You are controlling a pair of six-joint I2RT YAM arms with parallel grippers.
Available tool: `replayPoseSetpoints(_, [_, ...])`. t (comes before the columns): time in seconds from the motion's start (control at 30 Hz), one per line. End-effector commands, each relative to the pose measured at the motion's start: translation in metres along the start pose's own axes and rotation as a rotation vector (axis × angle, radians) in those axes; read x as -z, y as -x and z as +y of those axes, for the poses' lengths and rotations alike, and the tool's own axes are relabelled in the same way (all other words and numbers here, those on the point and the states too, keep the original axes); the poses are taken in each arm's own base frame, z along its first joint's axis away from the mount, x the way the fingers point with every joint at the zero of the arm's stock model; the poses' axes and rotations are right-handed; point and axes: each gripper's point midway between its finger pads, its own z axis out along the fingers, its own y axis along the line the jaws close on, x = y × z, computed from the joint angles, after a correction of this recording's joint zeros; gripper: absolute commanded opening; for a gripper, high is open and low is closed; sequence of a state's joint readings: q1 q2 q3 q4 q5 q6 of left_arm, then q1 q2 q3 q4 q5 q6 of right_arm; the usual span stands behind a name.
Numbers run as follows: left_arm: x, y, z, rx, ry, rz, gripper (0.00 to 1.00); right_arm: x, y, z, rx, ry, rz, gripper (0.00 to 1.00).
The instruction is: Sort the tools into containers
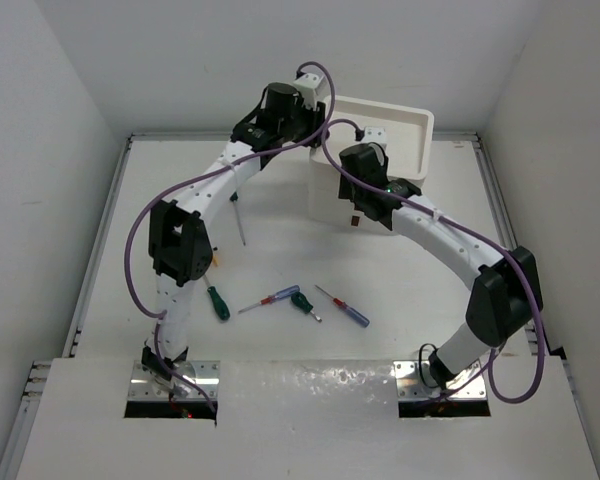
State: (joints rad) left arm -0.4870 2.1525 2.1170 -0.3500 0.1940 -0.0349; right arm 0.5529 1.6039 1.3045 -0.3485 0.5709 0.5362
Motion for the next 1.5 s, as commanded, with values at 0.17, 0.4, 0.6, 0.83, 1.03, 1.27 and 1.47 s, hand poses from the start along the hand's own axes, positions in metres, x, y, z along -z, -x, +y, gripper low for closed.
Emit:
replayPoseSetpoints(0.17, [0.010,0.016,-0.010,0.001,-0.034,-0.040,0.18,-0.002,0.042,-0.012,-0.045,-0.082,-0.142,0.32])
replayPoseSetpoints(0.4, [0.014,0.014,-0.012,0.011,-0.043,-0.029,0.06,-0.009,0.035,-0.020,-0.075,-0.128,-0.137,0.18])
replayPoseSetpoints(0.6, [0.013,0.012,-0.011,0.008,-0.033,-0.036,0.00,-0.012,0.031,-0.024,-0.087,-0.146,-0.131,0.00])
replayPoseSetpoints(0.83, [0.010,0.017,0.002,0.037,0.041,-0.066,0.00,-0.006,0.011,-0.008,-0.111,-0.001,-0.103,0.00])
replayPoseSetpoints(1.03, [0.010,0.024,0.009,0.049,0.091,-0.091,0.00,0.020,-0.004,-0.007,-0.164,0.109,-0.107,0.00])
replayPoseSetpoints(1.27, [0.008,0.027,0.012,0.059,0.107,-0.109,0.00,0.039,-0.023,-0.015,-0.143,0.158,-0.115,0.00])
replayPoseSetpoints(1.47, [0.007,0.022,0.008,0.047,0.096,-0.104,0.00,0.025,0.001,0.003,-0.092,0.174,-0.132,0.40])
